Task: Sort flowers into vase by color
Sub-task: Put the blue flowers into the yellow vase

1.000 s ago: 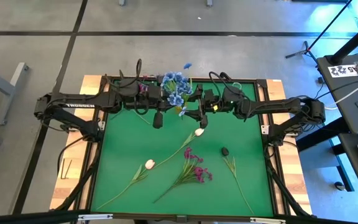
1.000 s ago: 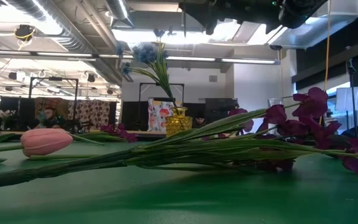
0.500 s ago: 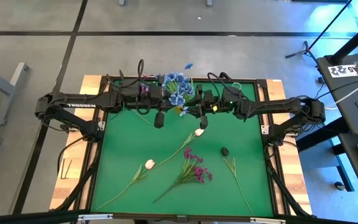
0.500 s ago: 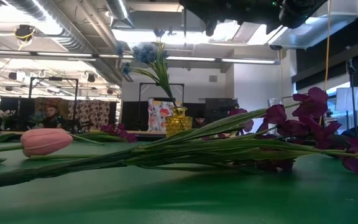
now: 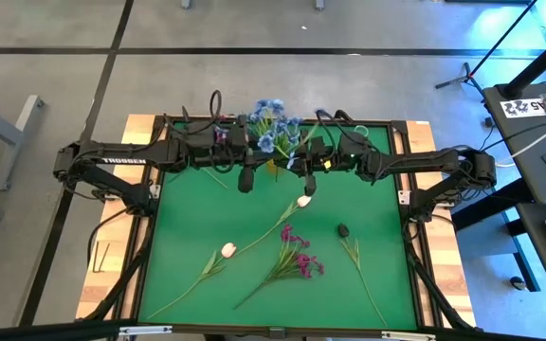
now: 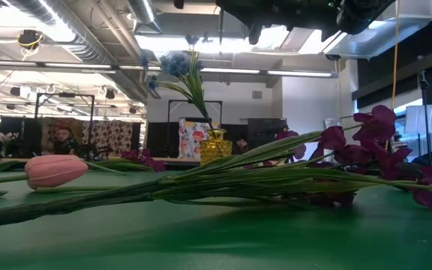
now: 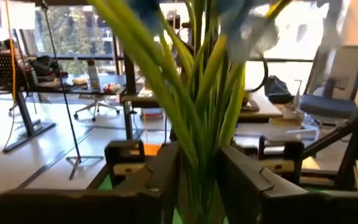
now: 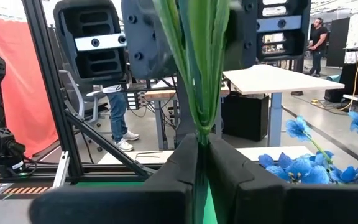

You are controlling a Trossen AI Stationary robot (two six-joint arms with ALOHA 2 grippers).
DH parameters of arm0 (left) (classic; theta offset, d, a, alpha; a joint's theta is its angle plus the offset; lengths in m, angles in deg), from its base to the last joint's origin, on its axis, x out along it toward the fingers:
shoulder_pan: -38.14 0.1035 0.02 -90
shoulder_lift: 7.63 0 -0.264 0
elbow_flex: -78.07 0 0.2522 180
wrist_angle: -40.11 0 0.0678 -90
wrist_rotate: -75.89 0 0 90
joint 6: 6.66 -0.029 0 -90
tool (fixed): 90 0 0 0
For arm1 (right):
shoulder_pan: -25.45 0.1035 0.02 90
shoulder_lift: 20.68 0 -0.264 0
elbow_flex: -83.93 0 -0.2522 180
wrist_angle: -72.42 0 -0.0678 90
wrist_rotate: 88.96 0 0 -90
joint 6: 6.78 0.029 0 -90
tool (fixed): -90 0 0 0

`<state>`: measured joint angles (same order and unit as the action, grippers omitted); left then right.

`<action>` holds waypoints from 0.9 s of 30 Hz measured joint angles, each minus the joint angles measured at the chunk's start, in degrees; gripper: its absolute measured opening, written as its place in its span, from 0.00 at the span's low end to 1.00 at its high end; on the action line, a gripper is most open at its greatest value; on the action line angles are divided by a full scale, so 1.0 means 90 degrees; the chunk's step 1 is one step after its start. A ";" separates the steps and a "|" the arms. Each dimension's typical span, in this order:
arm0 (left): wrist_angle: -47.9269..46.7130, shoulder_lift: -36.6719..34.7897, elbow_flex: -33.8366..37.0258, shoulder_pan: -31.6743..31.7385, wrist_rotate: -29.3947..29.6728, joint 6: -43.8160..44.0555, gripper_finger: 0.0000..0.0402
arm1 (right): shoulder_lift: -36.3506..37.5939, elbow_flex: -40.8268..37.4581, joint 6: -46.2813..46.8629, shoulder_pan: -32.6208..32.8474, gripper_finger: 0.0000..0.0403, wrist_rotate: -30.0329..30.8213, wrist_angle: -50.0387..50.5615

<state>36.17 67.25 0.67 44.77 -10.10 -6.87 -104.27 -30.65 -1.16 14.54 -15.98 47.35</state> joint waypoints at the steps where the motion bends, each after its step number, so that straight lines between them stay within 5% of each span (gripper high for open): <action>1: -0.0071 -0.0015 0.0000 -0.0003 0.0062 -0.0007 0.27 | 0.0000 0.0000 -0.0008 -0.0003 0.05 0.0031 0.0000; 11: -0.1068 -0.0722 0.0000 -0.0005 0.0525 -0.0044 0.39 | 0.0007 0.0000 -0.0169 -0.0279 0.05 0.0392 0.0013; 27: -0.2850 -0.1738 0.0007 0.0000 0.0993 -0.0177 0.39 | 0.0010 -0.0103 -0.0224 -0.0973 0.04 0.0387 0.0270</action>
<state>10.52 51.61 0.73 44.77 -1.16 -8.46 -104.19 -31.58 -3.18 5.79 -12.50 49.78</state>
